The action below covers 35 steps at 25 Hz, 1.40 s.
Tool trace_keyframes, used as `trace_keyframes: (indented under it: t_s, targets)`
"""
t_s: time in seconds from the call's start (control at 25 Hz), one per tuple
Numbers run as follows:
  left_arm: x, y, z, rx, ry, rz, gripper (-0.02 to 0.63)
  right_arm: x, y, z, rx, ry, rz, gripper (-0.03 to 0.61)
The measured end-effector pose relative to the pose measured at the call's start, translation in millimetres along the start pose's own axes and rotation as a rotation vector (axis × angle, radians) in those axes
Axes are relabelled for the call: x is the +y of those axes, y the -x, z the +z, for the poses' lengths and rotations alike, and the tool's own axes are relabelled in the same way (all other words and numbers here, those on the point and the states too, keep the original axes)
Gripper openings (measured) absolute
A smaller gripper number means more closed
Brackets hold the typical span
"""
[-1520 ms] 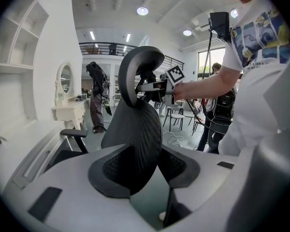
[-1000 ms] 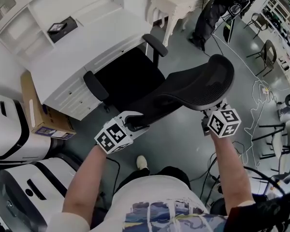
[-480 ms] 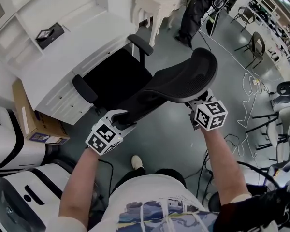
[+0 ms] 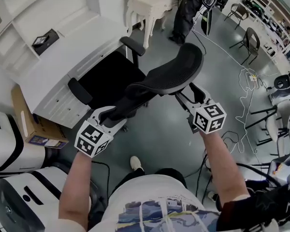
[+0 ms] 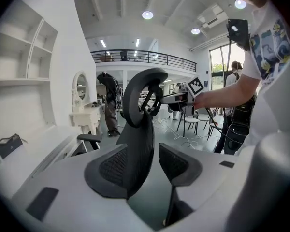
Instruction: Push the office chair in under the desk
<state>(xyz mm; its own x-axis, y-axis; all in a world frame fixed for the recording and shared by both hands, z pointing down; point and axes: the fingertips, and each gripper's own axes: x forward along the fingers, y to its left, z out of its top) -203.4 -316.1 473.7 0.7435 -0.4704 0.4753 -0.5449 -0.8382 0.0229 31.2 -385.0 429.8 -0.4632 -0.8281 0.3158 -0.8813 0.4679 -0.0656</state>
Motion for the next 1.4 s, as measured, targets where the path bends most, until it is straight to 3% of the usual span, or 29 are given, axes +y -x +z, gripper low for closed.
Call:
trace_keyframes:
  t_s: [0.08, 0.28, 0.44, 0.88, 1.16, 1.4]
  targets:
    - [-5.9, 4.7, 8.4, -0.018, 0.007, 0.012, 0.216, -1.3, 12.3, -3.8, 0.002, -0.017, 0.004, 0.316]
    - [-34.1, 9.4, 26.7, -0.049, 0.016, 0.04, 0.176, -5.9, 45.0, -17.0, -0.002, -0.043, 0.014, 0.163]
    - [-64.9, 8.4, 37.7, -0.065, 0.05, 0.046, 0.131, -1.1, 68.7, -32.0, 0.02, -0.063, 0.065, 0.107]
    - [-165.3, -5.1, 52.9, -0.067, 0.115, 0.051, 0.028, 27.0, 152.0, -66.0, 0.102, -0.053, 0.245, 0.035]
    - [-231.4, -3.9, 45.4, -0.045, 0.21, 0.068, 0.014, 36.7, 203.4, -98.5, 0.13, -0.077, 0.347, 0.026]
    - [-270.6, 3.2, 49.5, -0.031, 0.219, 0.074, 0.014, 44.8, 220.4, -117.4, 0.151, -0.097, 0.392, 0.025]
